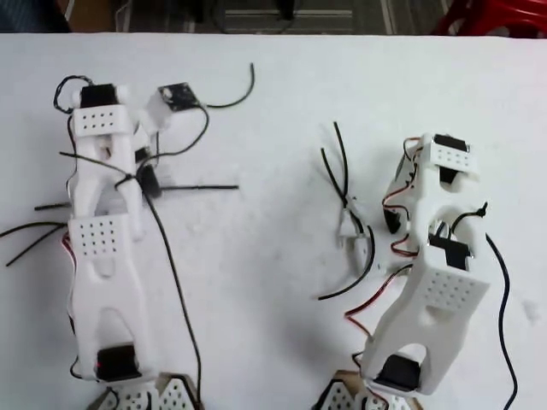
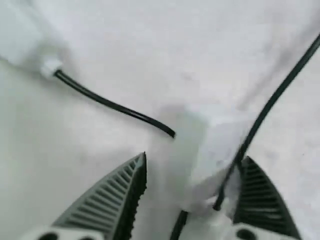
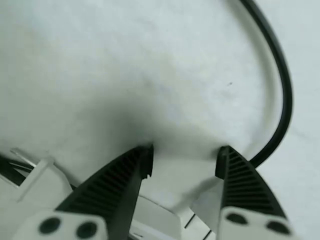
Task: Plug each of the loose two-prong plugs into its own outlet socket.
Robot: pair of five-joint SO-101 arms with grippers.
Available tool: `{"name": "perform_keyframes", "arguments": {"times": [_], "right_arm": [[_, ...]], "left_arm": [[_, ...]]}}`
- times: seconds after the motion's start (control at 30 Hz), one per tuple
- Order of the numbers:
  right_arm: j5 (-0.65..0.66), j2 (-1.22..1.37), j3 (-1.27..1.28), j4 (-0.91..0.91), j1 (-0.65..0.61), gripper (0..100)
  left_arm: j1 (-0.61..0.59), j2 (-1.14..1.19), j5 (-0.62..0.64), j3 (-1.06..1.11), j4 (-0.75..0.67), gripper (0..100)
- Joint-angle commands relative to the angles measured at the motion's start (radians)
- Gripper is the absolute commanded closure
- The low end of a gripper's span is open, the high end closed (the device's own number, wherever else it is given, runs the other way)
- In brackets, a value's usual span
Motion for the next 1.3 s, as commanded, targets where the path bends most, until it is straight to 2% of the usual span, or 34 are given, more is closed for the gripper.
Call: {"name": "perform_keyframes", "arguments": {"times": [0.0, 0.13, 0.3, 0.4, 0.6, 0.73, 0.9, 1.1, 1.27], "right_arm": [[0.003, 0.012, -0.035, -0.022, -0.005, 78.6], [0.003, 0.012, -0.035, -0.022, -0.005, 78.6], [0.003, 0.012, -0.035, -0.025, -0.005, 78.6], [0.003, 0.012, -0.035, -0.025, -0.005, 78.6], [0.005, 0.012, -0.035, -0.027, -0.005, 78.6], [0.005, 0.012, -0.035, -0.027, -0.005, 78.6], [0.005, 0.012, -0.035, -0.028, -0.005, 78.6], [0.005, 0.012, -0.035, -0.028, -0.004, 78.6], [0.006, 0.012, -0.035, -0.028, -0.002, 78.6]], "left_arm": [[0.042, -0.048, -0.014, -0.005, -0.02, 85], [0.054, 0.007, -0.014, -0.011, -0.015, 95], [0.085, -0.028, -0.008, -0.005, 0.08, 94], [0.093, -0.087, 0.06, -0.003, 0.078, 94], [0.117, -0.186, 0.072, 0.068, 0.08, 94], [0.177, -0.348, 0.055, 0.362, 0.081, 94], [0.318, -0.673, 0.026, 0.813, 0.075, 94], [0.463, -0.961, 0.11, 1.197, 0.046, 94], [0.544, -1.032, 0.204, 1.479, -0.095, 94]]}}
